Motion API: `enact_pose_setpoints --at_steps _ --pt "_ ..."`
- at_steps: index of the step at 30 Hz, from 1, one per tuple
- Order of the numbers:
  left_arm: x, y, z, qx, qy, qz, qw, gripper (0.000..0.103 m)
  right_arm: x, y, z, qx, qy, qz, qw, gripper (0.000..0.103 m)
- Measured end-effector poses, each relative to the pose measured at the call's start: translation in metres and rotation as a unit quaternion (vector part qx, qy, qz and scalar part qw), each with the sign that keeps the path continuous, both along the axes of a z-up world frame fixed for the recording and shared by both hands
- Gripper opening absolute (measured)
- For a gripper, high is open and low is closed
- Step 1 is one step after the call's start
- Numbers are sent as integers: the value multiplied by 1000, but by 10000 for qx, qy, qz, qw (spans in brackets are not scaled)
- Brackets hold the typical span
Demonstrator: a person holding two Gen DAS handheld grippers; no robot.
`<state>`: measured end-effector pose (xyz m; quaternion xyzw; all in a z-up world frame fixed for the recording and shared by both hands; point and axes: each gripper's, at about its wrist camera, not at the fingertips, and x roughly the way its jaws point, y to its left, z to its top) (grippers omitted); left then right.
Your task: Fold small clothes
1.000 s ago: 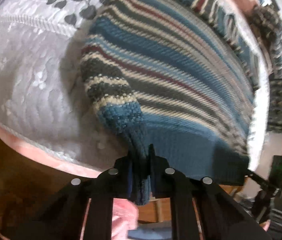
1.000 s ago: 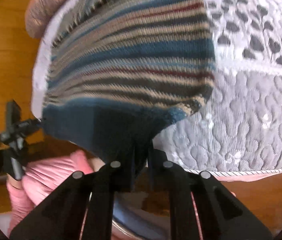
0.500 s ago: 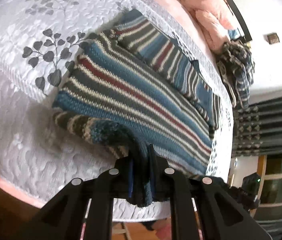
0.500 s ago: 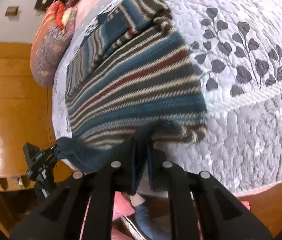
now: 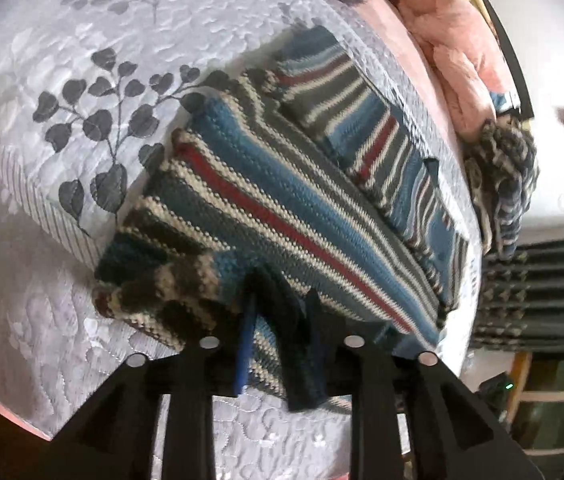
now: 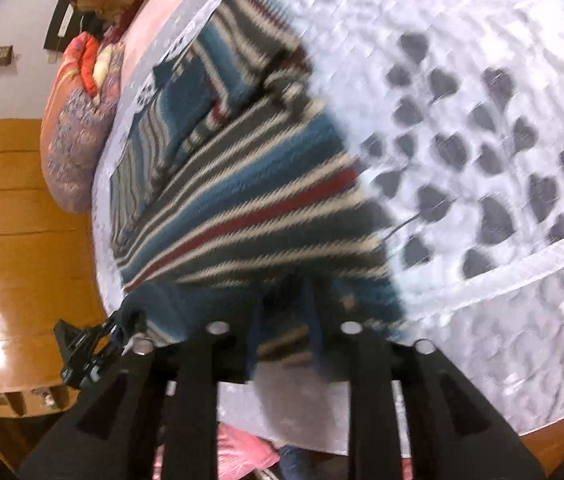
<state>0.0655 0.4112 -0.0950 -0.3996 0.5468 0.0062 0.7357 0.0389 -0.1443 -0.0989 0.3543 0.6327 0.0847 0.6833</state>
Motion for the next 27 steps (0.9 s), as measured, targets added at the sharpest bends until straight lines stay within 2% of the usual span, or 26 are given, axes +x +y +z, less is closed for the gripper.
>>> enact_pose_setpoints --at_steps 2,5,9,11,14,17,20,21,23,26,27 --pt "-3 9 3 -90 -56 215 9997 26 0 -14 0 -14 -7 -197 9998 30" --pt "-12 26 19 -86 -386 719 9966 33 -2 -29 3 -80 -136 -321 9994 30" --pt "-7 21 36 708 -599 513 9944 35 2 -28 19 -336 -550 -90 9979 32" --pt "0 7 44 1166 -684 191 9906 38 6 -15 27 -436 -747 202 9960 45" --pt "15 -20 55 1947 -945 -480 9751 49 11 15 42 -669 -1109 836 9880 52" --pt "25 -39 57 2333 -1065 -1018 9612 55 18 42 43 -706 -1244 1441 9792 60" --pt "31 -54 59 2352 -1245 -1384 9539 61 24 62 37 -845 -1246 1868 9708 64" --pt "34 -59 57 2463 -1252 -1550 9485 64 26 67 34 -942 -1241 2019 9669 65" --pt "39 -71 47 2824 -1124 -1905 9335 64 29 74 28 -1087 -1225 2225 9611 67" --pt "43 -81 31 3068 -846 -2265 9206 64 34 80 15 -1220 -1150 2435 9553 67" --pt "44 -85 25 3234 -756 -2403 9121 64 36 81 11 -1275 -1115 2499 9533 67"
